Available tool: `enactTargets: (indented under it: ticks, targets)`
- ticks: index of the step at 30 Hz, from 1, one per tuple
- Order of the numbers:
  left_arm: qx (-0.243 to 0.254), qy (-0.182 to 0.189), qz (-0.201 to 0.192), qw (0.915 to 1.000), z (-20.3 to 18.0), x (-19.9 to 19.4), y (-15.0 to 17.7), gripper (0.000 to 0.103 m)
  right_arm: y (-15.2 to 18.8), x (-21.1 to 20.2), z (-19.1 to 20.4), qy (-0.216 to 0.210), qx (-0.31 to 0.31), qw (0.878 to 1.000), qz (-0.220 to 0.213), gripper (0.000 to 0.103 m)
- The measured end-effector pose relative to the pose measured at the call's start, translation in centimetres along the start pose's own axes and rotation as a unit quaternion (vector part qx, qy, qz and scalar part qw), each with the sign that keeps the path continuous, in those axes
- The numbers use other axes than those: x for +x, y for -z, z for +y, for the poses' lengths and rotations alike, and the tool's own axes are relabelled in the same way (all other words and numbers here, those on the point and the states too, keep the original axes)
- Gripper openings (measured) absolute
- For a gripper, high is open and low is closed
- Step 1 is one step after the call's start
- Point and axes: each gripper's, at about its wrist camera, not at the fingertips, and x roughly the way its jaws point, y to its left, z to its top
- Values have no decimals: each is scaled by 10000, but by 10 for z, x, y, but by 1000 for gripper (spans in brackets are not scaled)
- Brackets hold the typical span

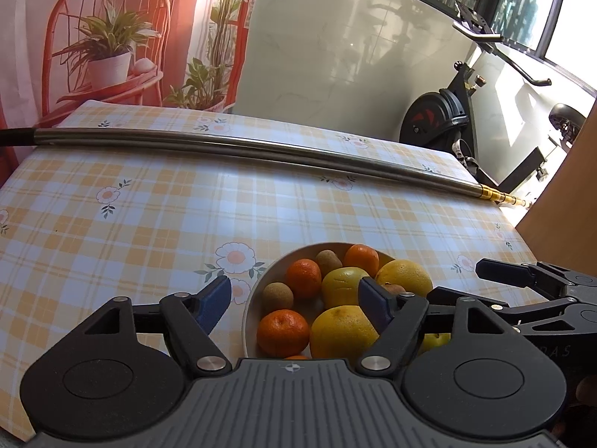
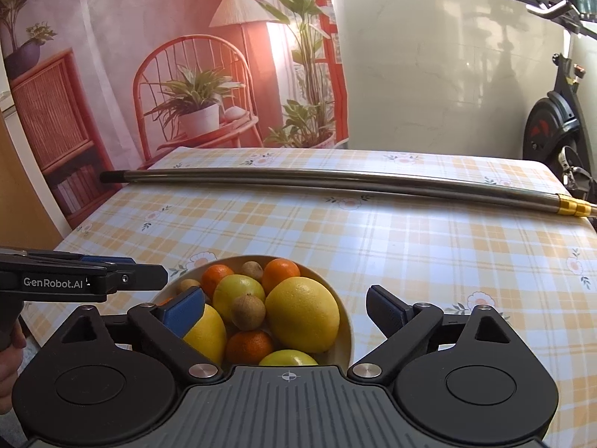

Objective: Organize fruits

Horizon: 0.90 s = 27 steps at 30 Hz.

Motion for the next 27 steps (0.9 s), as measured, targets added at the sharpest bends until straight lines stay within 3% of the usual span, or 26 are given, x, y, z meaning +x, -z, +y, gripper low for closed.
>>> enactTargets:
  ticks: [2, 6, 14, 20, 27]
  targets:
    - [-82, -56, -13, 9999, 3, 0, -2, 96, 0, 0, -1, 13, 29, 10000, 28, 99]
    - [-161, -228, 86, 9996, 6, 2, -4, 98, -1, -2, -4, -9, 94, 10000, 29, 102]
    - [-154, -305, -104, 9994, 8, -8, -12, 101, -6, -5, -6, 29, 145, 9999, 71, 103]
    - [-78, -348, -632, 9974, 8, -38, -41, 103, -27, -26, -6, 213, 98, 9997, -92, 103]
    - [137, -390, -1395, 9894, -3, -84, -74, 103, -73, -75, -3, 405, -94, 9964, -735, 103]
